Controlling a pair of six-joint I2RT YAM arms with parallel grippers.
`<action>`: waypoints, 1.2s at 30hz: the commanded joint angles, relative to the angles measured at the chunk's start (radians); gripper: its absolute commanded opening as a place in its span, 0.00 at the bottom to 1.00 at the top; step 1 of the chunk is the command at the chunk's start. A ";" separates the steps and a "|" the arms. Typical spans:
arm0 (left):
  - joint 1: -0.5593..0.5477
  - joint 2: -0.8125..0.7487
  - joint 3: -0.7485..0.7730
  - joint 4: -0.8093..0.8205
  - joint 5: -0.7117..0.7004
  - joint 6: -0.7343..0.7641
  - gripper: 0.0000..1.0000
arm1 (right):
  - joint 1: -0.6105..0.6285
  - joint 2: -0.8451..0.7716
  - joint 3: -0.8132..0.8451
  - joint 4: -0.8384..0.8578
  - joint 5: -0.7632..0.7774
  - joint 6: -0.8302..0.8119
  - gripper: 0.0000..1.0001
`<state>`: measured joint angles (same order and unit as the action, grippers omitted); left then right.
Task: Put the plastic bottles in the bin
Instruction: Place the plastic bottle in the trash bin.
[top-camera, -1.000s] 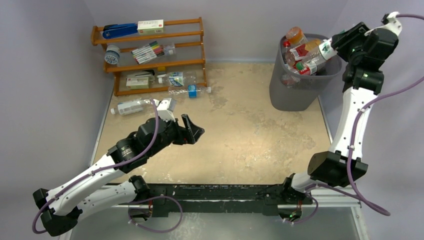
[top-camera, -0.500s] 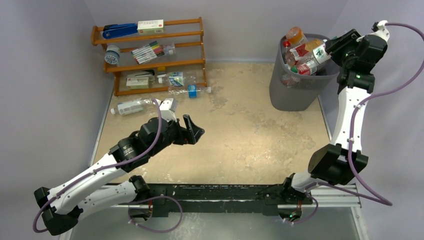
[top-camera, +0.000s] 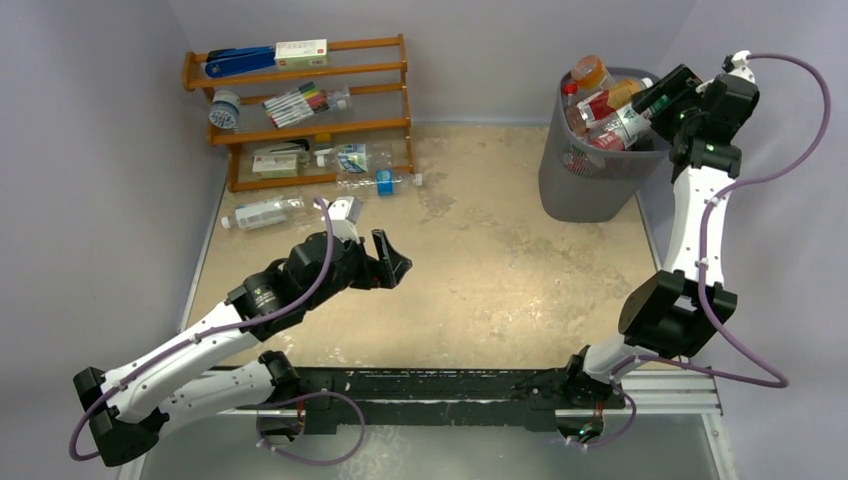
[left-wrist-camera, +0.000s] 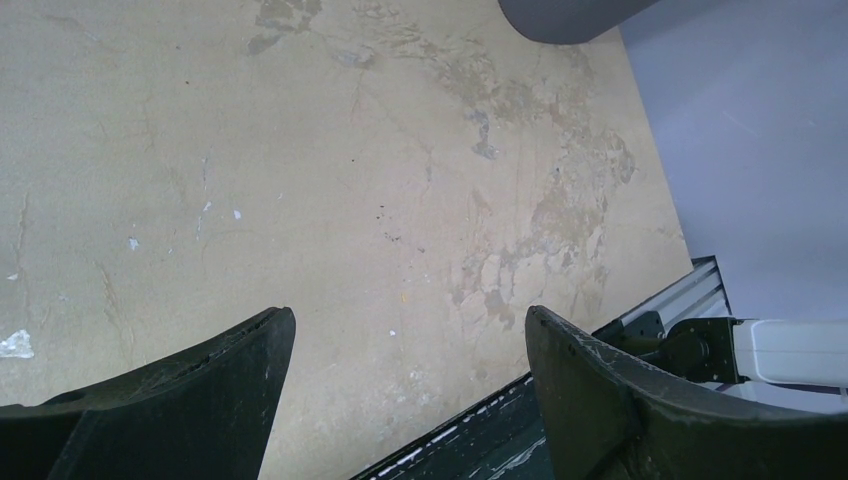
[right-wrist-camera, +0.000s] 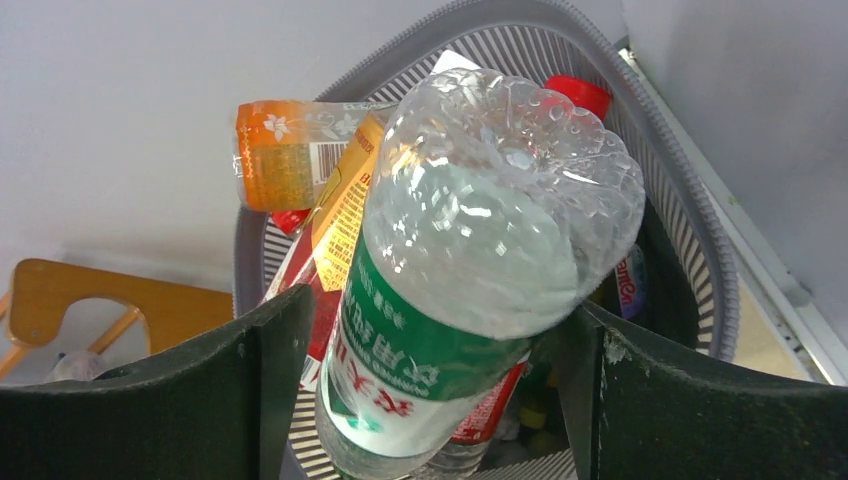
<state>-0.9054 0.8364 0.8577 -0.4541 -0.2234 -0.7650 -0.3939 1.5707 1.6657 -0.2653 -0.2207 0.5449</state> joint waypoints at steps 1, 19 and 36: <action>0.000 0.009 0.027 0.041 0.004 0.019 0.85 | -0.005 -0.037 0.113 -0.053 0.059 -0.052 0.86; 0.000 0.078 0.120 -0.171 -0.210 -0.079 0.88 | -0.013 -0.096 0.218 -0.131 0.074 -0.064 0.98; 0.053 0.131 0.171 -0.688 -0.616 -0.699 0.98 | 0.330 -0.132 0.260 -0.246 -0.061 -0.162 0.98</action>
<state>-0.8783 0.9833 1.0069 -0.9962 -0.7189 -1.2274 -0.1482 1.4521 1.8755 -0.4767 -0.2539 0.4274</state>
